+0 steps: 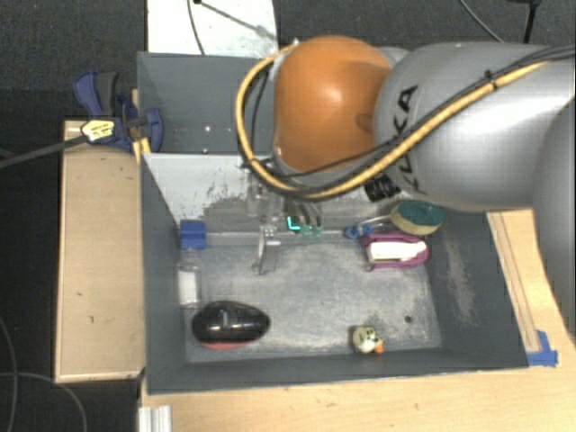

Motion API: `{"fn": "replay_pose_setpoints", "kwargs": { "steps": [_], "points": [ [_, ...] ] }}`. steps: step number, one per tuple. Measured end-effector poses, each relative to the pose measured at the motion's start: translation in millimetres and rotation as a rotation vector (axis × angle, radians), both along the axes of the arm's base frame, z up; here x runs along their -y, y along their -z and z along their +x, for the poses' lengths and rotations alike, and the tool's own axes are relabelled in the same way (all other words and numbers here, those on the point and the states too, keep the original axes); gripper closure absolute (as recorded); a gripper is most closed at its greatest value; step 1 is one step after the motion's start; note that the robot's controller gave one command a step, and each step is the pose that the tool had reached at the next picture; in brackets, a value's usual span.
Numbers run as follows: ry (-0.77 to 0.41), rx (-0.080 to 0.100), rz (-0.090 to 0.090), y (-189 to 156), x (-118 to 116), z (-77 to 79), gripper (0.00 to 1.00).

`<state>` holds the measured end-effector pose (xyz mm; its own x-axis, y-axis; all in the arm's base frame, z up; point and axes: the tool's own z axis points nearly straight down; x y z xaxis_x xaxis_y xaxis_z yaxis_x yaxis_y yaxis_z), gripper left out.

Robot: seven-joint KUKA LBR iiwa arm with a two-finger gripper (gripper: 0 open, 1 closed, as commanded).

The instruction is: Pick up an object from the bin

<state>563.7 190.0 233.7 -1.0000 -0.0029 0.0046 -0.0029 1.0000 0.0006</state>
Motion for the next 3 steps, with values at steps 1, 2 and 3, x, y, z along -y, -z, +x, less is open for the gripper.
{"fn": "replay_pose_setpoints", "kwargs": {
  "steps": [1,2,3],
  "points": [
    [-0.535,0.018,0.002,159,-38,-69.4,0.0],
    [-0.377,0.01,0.003,133,-30,-78.8,0.0],
    [-0.36,0.005,0.001,133,-30,-80.9,0.0]
  ]
}}
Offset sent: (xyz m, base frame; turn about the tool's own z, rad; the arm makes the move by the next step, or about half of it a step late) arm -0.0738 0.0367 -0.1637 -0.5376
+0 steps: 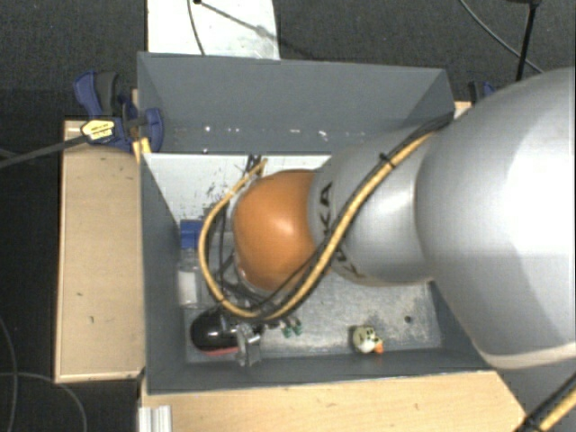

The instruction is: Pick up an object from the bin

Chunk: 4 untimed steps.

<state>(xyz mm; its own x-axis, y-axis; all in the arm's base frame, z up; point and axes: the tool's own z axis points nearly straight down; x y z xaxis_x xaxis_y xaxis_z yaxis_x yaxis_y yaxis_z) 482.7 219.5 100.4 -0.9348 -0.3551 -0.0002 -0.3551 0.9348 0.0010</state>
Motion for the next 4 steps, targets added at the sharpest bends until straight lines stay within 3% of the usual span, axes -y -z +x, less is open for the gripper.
{"fn": "replay_pose_setpoints", "kwargs": {
  "steps": [1,2,3,4],
  "points": [
    [0.05,0.016,0.007,25,2,1.9,0.0],
    [0.054,0.02,0.01,23,1,3.5,0.0],
    [0.056,0.02,0.011,22,1,3.6,1.0],
    [0.062,0.007,0.002,-45,0,5.2,1.0]
  ]
}}
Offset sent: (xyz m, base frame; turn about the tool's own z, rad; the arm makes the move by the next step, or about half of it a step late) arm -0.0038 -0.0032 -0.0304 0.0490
